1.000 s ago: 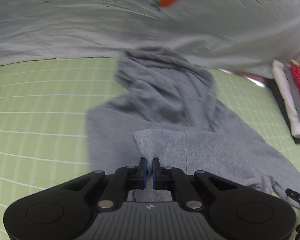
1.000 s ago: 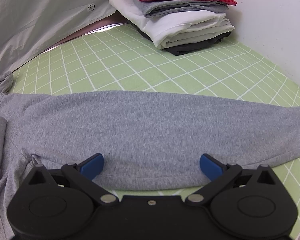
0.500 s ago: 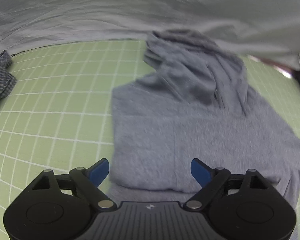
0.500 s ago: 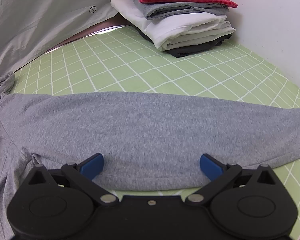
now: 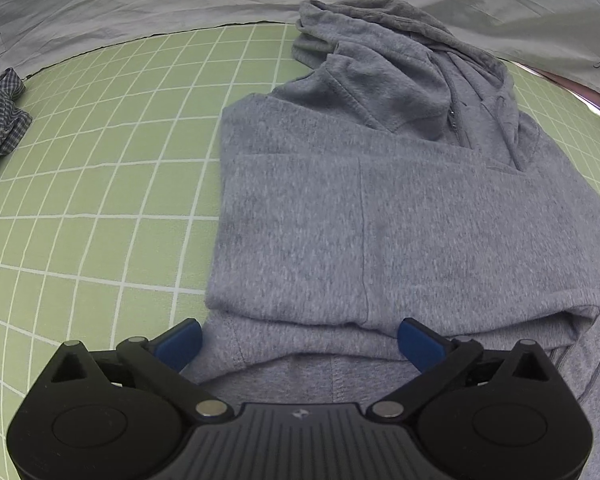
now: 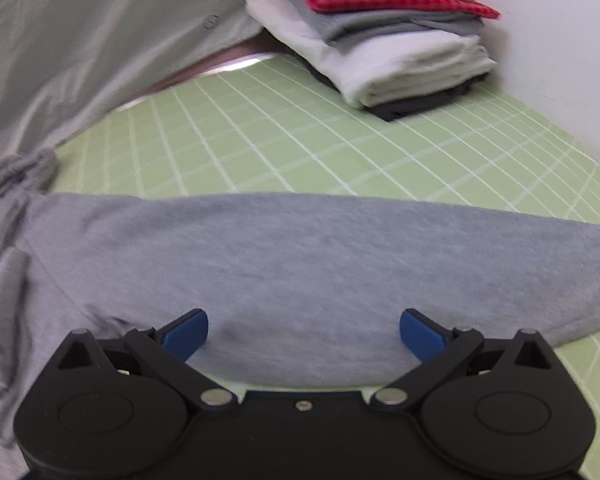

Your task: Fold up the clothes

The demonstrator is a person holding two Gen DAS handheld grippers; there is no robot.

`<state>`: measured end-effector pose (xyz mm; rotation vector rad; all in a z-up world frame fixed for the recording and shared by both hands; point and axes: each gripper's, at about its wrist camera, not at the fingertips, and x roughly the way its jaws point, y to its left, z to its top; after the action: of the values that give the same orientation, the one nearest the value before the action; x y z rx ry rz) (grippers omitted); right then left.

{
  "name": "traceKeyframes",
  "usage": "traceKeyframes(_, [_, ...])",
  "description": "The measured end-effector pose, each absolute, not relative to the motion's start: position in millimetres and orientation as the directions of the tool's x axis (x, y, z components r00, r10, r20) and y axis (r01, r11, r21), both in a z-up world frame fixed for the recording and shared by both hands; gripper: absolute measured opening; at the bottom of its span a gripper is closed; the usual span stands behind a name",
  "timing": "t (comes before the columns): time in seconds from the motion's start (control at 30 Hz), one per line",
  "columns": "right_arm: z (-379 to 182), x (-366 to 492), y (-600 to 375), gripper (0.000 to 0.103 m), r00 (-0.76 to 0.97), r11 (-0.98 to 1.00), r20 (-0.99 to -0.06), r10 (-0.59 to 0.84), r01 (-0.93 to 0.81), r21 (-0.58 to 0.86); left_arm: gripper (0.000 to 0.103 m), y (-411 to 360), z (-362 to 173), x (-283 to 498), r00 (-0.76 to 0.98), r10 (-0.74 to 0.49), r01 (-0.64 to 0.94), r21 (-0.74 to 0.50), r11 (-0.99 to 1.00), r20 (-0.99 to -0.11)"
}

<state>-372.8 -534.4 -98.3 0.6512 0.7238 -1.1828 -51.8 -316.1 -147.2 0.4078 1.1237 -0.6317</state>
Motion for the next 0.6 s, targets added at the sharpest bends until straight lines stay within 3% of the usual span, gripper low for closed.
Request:
traceKeyframes(0.33, [-73.4, -245.8, -507.7, 0.103, 0.447, 0.537, -0.751, -0.485, 0.831, 0.147, 0.103, -286.5, -137.4, -58.4, 0.299, -0.270, 0.612, -0.034, 0.790, -0.915])
traceKeyframes(0.6, [-91.0, -240.6, -452.3, 0.103, 0.370, 0.597, -0.808, -0.459, 0.802, 0.028, 0.103, -255.7, -127.6, -67.2, 0.313, -0.304, 0.579, -0.072, 0.812, -0.900])
